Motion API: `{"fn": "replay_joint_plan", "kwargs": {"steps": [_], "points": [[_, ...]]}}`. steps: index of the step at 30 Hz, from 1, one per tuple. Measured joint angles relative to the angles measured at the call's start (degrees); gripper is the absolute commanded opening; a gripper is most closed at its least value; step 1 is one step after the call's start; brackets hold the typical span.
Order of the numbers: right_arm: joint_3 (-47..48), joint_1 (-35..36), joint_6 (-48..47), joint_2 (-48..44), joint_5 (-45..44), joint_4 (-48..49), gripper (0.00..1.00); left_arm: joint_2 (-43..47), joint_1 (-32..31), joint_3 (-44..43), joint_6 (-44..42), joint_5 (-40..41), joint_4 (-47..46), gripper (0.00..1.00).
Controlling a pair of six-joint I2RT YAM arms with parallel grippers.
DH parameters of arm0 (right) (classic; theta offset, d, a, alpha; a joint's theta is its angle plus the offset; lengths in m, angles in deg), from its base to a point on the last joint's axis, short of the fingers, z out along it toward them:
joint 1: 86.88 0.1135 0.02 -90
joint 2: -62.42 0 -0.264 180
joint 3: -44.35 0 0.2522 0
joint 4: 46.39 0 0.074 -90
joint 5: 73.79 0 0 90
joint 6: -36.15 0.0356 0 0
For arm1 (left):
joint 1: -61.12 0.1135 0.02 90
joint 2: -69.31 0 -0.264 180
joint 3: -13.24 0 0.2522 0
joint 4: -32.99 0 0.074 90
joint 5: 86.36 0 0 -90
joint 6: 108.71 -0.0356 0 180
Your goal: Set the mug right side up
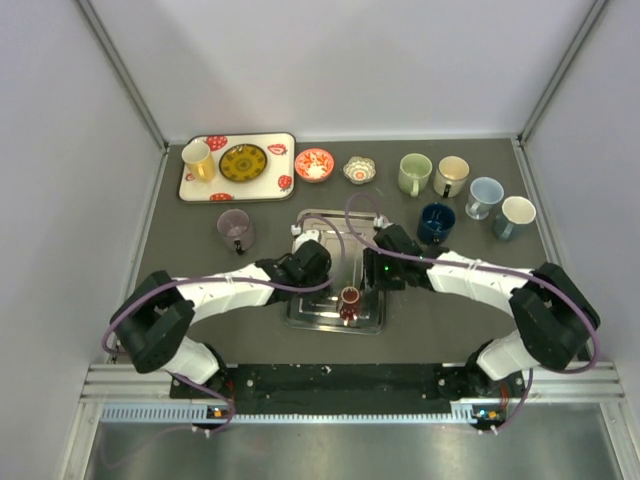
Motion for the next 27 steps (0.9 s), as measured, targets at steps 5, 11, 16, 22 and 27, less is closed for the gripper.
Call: {"fn": "replay_joint_plan", "kwargs": {"steps": [5, 11, 16, 22, 27], "points": [[0.8, -1.5, -1.1, -0.3, -0.2, -0.2, 0.54, 4.3, 0.5, 0.8, 3.0, 6.9, 4.2, 0.48], [-1.9, 2.5, -1.9, -9.6, -0.3, -1.9, 0.52, 6.9, 3.3, 1.0, 2.9, 8.7, 5.0, 0.45], [-7.8, 9.2, -0.8, -15.3, 1.0, -2.4, 0.49, 3.6, 3.5, -0.3, 2.3, 6.4, 4.2, 0.42], [-11.5, 11.7, 1.0, -14.8, 1.7, -3.6, 0.49, 0.0, 3.0, -0.5, 2.3, 2.8, 2.2, 0.40], [-10.2, 11.7, 1.4, -11.5, 2.5, -1.8, 0.50, -0.3, 1.1, -0.5, 2.7, 0.7, 0.1, 0.39]]}}
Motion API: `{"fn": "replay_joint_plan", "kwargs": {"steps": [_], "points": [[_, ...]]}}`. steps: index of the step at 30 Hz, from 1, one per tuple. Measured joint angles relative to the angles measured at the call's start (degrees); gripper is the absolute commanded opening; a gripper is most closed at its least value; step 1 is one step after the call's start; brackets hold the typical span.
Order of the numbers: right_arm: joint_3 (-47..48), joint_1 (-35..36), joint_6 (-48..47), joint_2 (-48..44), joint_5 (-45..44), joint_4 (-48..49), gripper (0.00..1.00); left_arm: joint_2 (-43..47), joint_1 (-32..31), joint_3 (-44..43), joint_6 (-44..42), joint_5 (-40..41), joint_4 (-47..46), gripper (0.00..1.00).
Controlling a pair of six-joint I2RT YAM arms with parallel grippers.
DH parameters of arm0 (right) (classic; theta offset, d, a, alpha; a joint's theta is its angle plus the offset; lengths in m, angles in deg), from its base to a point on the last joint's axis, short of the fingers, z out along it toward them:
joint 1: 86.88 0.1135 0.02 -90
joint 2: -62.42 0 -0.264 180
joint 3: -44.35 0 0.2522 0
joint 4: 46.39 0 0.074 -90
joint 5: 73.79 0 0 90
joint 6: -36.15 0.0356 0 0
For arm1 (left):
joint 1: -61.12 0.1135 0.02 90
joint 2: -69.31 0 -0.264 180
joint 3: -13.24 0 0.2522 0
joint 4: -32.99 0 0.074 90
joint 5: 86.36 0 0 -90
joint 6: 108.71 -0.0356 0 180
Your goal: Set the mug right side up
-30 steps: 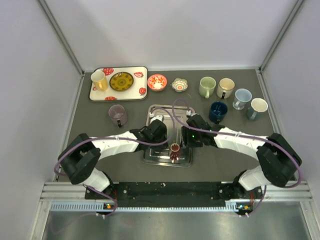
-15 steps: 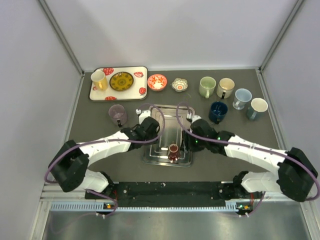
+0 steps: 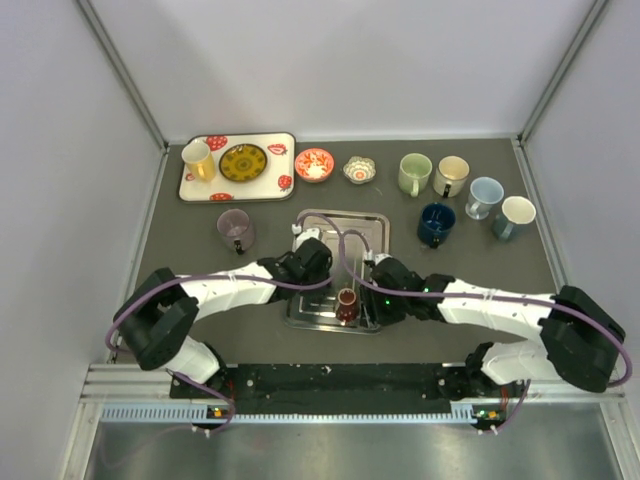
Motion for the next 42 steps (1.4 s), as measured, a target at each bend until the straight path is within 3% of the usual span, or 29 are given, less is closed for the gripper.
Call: {"fn": "replay_joint_plan", "kwargs": {"steps": [7, 18, 23, 25, 27, 29, 31, 34, 38, 42], "points": [[5.2, -0.5, -0.5, 7.1, -0.4, 1.1, 0.50, 0.0, -4.0, 0.5, 1.3, -1.0, -2.1, 0.37], [6.8, -8.2, -3.1, 8.8, -1.8, 0.6, 0.51, 0.0, -5.6, 2.0, 3.0, -1.2, -2.4, 0.35], [8.2, -8.7, -4.6, 9.1, -2.0, 0.5, 0.52, 0.5, -5.6, 2.0, 2.7, 1.2, -0.9, 0.49], [8.2, -8.7, -5.5, 9.0, -1.8, -0.4, 0.52, 1.9, -5.4, 1.9, 0.4, 2.2, 0.4, 0.55], [8.2, -8.7, -6.9, 8.0, -1.4, -2.0, 0.53, 3.7, -5.2, 0.9, -3.1, 2.6, 2.6, 0.68], [8.1, -8.7, -8.7, 6.1, -1.0, -3.9, 0.53, 4.9, -5.1, -1.2, -6.9, 2.6, 5.0, 0.72], [8.0, -8.7, -10.0, 3.6, -0.8, -5.6, 0.53, 6.0, -5.0, -3.5, -11.8, 1.8, 6.2, 0.72], [8.0, -8.7, -11.6, -0.9, -0.7, -7.6, 0.54, 8.2, -4.1, -4.7, -19.5, -1.6, 6.6, 0.63], [8.0, -8.7, -12.4, -5.0, -0.4, -9.1, 0.53, 8.4, -0.9, -4.7, -28.7, -10.1, 8.0, 0.57], [8.0, -8.7, -12.5, -7.1, 0.1, -10.9, 0.54, 8.5, 4.2, -2.5, -38.3, -19.3, 6.6, 0.69]]}}
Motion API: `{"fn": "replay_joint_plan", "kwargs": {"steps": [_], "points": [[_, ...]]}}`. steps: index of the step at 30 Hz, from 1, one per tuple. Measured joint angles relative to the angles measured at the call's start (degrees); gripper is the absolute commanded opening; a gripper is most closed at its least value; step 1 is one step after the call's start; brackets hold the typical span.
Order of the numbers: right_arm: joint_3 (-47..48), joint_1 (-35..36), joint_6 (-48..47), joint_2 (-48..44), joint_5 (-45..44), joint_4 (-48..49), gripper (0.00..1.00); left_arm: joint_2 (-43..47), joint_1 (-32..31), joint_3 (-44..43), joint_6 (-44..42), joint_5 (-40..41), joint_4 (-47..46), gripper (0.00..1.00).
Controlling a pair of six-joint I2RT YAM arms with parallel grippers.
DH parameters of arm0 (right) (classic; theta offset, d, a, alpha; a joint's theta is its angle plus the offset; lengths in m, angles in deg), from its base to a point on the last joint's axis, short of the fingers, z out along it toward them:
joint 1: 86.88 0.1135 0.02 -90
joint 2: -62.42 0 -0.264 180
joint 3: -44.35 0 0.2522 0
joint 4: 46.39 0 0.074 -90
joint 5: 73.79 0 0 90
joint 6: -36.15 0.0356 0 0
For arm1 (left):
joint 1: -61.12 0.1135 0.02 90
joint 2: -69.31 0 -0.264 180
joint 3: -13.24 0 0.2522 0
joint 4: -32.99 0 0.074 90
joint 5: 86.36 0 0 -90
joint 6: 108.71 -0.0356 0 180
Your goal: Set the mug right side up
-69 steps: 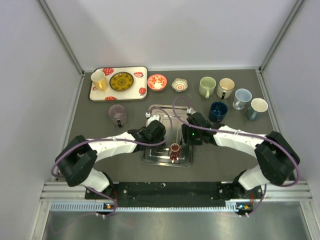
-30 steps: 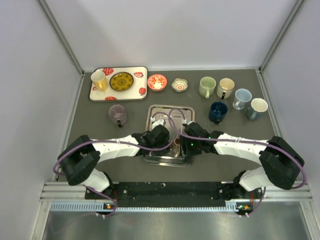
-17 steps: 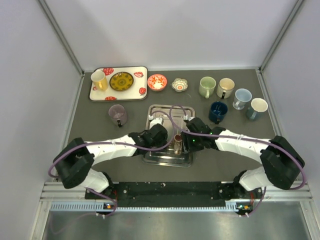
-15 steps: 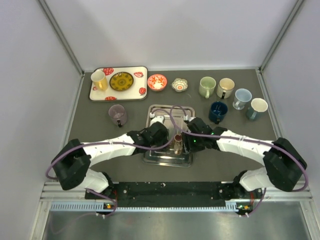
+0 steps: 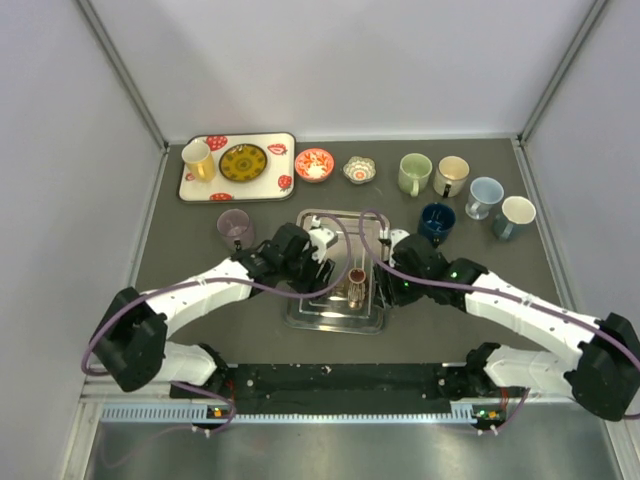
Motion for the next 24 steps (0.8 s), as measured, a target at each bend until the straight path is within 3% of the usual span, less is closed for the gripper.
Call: {"fn": "replay_joint_plan", "kwargs": {"steps": [6, 12, 24], "points": [[0.0, 0.0, 0.0, -4.6, 0.5, -1.5, 0.54, 1.3, 3.9, 2.5, -10.3, -8.2, -0.8, 0.66], [0.0, 0.0, -0.1, -5.6, 1.0, -2.6, 0.54, -6.8, 5.5, -5.5, -18.4, -14.9, 0.2, 0.63], [0.0, 0.0, -0.2, -8.2, 1.2, -3.8, 0.54, -14.8, 5.5, -6.6, -23.8, -17.1, -0.8, 0.57]]}}
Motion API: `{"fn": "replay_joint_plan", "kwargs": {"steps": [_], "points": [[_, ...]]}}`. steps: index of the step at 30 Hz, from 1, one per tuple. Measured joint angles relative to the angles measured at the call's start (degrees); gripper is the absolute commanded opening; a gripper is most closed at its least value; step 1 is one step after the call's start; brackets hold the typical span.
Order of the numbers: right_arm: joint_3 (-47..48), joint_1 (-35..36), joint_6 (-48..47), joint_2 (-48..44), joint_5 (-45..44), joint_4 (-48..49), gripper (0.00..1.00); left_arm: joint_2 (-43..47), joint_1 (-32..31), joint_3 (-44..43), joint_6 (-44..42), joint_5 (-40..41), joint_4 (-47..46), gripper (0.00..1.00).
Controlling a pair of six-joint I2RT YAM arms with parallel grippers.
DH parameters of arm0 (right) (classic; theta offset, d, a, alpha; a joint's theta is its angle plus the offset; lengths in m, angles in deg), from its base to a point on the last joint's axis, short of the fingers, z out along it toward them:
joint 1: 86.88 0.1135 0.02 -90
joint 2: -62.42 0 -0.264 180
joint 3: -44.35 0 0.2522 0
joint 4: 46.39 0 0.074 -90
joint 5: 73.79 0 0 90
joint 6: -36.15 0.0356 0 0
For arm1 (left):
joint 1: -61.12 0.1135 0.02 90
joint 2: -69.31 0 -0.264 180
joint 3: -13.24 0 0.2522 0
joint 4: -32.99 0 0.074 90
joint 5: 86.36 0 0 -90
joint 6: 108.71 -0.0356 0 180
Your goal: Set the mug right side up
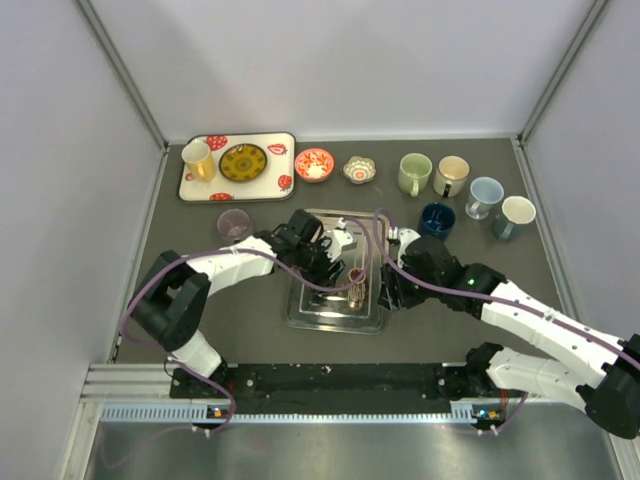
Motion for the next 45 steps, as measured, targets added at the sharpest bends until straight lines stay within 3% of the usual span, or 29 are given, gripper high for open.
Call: {"fn": "replay_joint_plan", "kwargs": {"steps": [9, 13, 20, 25, 29, 38, 45], "points": [[-0.5, 0.0, -0.3, 0.0, 0.2, -0.1, 0.54, -3.5, 0.0, -3.8, -1.7, -1.1, -1.5, 0.50], [-1.2, 0.0, -0.3, -0.1, 0.2, -0.3, 0.54, -5.4, 0.0, -5.7, -2.4, -1.4, -1.6, 0.42], [-1.2, 0.0, -0.3, -0.1, 0.2, -0.3, 0.54, -6.8, -0.2, -6.4, -2.6, -3.1, -1.3, 0.17], [-1.2, 0.0, -0.3, 0.0, 0.2, -0.3, 0.54, -6.8, -0.8, -6.4, -2.4, -3.7, -1.5, 0.14], [-1.2, 0.0, -0.3, 0.0, 0.2, -0.3, 0.54, -6.8, -1.7, -6.1, -1.4, -3.7, -2.1, 0.15], [-1.2, 0.0, -0.2, -0.1, 0.2, -0.3, 0.54, -6.5, -4.5, -4.7, 1.9, -1.4, -3.4, 0.41], [-1.3, 0.0, 0.2, -0.7, 0.2, -0.3, 0.54, -6.5, -5.1, -5.3, 2.4, 1.6, -2.5, 0.44]]}}
